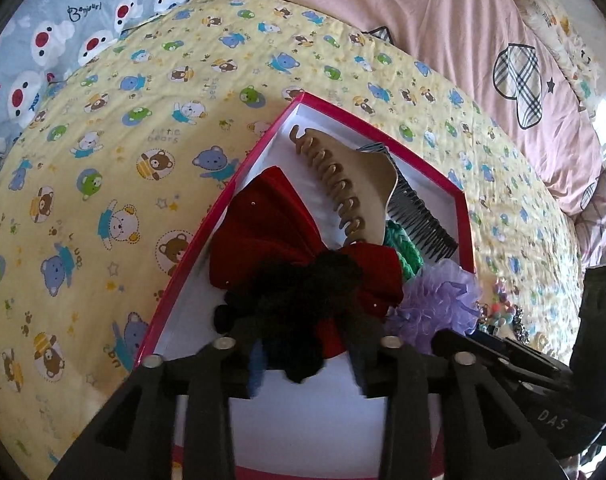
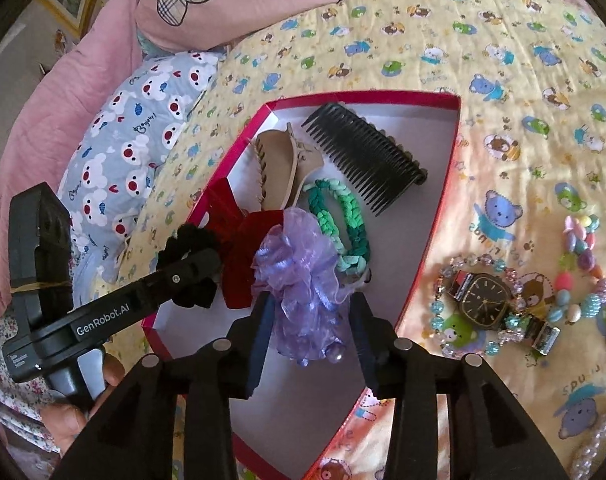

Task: Organize jewelry
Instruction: 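Carry the scrunchie and purple flower clip into the box and release both, then move both open tools from the box toward the pearl jewelry, then grasp the pearl bracelet with the left tool while the right tool grasps the long pearl necklace, then carry the pearl bracelet and pearl necklace into the box and open both tools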

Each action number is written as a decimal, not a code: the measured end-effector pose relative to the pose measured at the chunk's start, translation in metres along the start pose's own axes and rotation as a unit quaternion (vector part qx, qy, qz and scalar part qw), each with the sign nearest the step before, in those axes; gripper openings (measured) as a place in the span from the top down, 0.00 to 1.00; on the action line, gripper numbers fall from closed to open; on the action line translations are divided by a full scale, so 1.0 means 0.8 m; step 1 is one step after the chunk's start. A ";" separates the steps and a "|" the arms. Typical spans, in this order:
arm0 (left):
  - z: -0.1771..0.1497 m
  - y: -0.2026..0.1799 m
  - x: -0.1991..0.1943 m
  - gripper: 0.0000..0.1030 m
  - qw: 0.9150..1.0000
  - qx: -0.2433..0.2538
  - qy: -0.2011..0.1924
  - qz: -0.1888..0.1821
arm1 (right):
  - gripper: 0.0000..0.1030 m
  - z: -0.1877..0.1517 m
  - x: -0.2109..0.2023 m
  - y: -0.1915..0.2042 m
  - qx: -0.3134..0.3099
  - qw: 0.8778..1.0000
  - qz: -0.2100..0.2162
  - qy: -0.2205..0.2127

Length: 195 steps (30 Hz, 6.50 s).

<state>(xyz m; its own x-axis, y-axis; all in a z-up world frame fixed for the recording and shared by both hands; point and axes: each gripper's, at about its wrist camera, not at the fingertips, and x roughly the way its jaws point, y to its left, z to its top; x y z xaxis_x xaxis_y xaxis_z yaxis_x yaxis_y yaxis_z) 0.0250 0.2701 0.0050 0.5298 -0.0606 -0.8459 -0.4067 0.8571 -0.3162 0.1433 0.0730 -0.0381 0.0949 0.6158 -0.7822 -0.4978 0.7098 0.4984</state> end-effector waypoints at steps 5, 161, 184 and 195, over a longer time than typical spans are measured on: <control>-0.004 0.002 -0.010 0.50 1.000 -0.003 -0.004 0.003 | 0.57 -0.001 -0.012 -0.002 0.003 1.000 -0.004 -0.010; -0.070 -0.065 -0.169 0.89 0.992 0.076 -0.047 -0.093 | 0.89 -0.035 -0.199 -0.009 -0.025 0.993 0.023 -0.116; -0.030 0.017 -0.125 0.89 0.998 0.013 -0.028 -0.061 | 0.89 -0.018 -0.085 0.080 -0.078 0.994 0.065 -0.042; -0.017 0.035 -0.054 0.88 0.999 -0.010 0.011 -0.031 | 0.89 -0.038 -0.014 0.040 -0.045 0.998 0.042 0.014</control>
<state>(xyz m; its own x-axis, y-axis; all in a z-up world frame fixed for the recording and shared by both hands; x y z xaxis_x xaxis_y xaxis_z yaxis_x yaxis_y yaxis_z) -0.0195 0.2894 0.0271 0.5386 -0.1246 -0.8333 -0.3877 0.8414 -0.3764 0.0999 0.0783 -0.0248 0.0256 0.6605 -0.7504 -0.5793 0.6216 0.5273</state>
